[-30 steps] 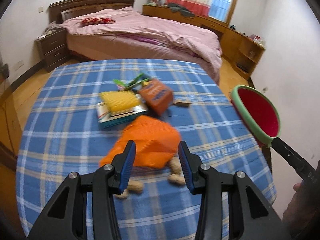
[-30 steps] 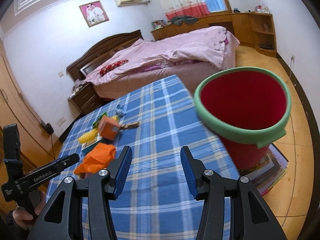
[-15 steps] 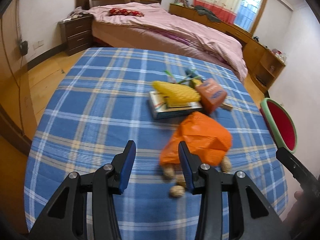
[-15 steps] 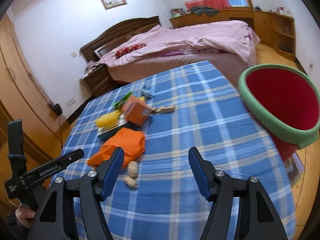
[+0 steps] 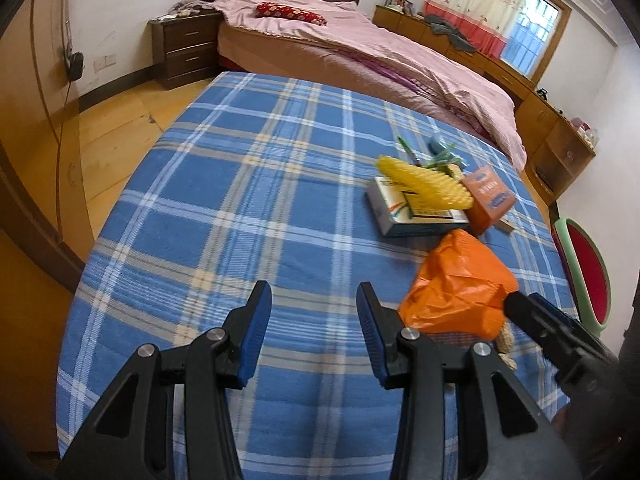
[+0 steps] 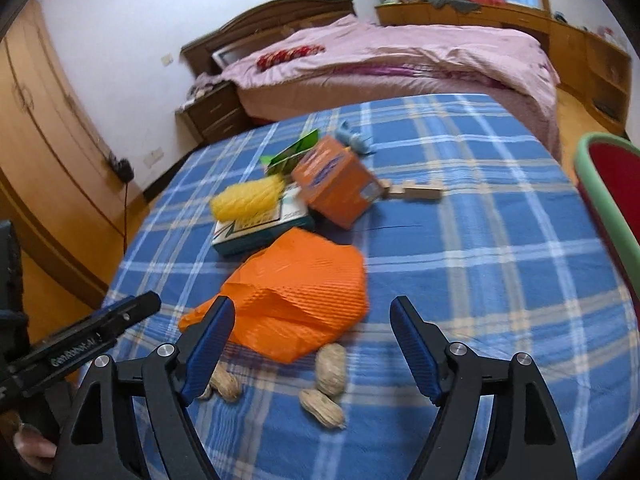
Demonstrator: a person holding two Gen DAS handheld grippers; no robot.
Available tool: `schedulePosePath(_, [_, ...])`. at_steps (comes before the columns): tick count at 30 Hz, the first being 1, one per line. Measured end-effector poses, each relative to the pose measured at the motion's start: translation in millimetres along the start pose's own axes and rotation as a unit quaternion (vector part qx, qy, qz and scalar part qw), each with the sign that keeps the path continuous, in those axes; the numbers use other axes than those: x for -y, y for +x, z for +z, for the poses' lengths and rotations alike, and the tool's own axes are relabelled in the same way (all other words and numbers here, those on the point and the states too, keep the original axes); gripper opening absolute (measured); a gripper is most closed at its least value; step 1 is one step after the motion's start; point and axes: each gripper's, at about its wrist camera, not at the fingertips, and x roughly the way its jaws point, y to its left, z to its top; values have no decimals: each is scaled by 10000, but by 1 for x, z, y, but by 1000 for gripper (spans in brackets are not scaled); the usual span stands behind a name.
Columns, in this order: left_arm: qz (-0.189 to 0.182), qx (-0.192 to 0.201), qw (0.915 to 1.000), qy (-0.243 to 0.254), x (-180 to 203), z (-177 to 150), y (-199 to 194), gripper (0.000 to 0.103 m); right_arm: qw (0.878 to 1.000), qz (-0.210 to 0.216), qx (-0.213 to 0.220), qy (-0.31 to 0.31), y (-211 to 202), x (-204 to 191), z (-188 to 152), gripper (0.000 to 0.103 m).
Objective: Collect trash
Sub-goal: 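Grasp the orange mesh bag with the right tool and lift it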
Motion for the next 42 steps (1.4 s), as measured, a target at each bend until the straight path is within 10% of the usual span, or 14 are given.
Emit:
schedulePosePath(10, [15, -52, 9999, -152, -13, 0, 7, 44, 9981, -309, -265, -459, 27, -22, -4, 80])
schedulePosePath(20, [-36, -94, 9999, -116, -10, -1, 8, 44, 9967, -353, -200, -697, 29, -25, -4, 16])
schedulePosePath(29, [-137, 56, 9996, 220, 15, 11, 0, 44, 9979, 116, 474, -419, -21, -13, -4, 12])
schedulePosePath(42, [-442, 251, 9963, 698, 71, 62, 11, 51, 9942, -261, 900, 525, -68, 58, -7, 12])
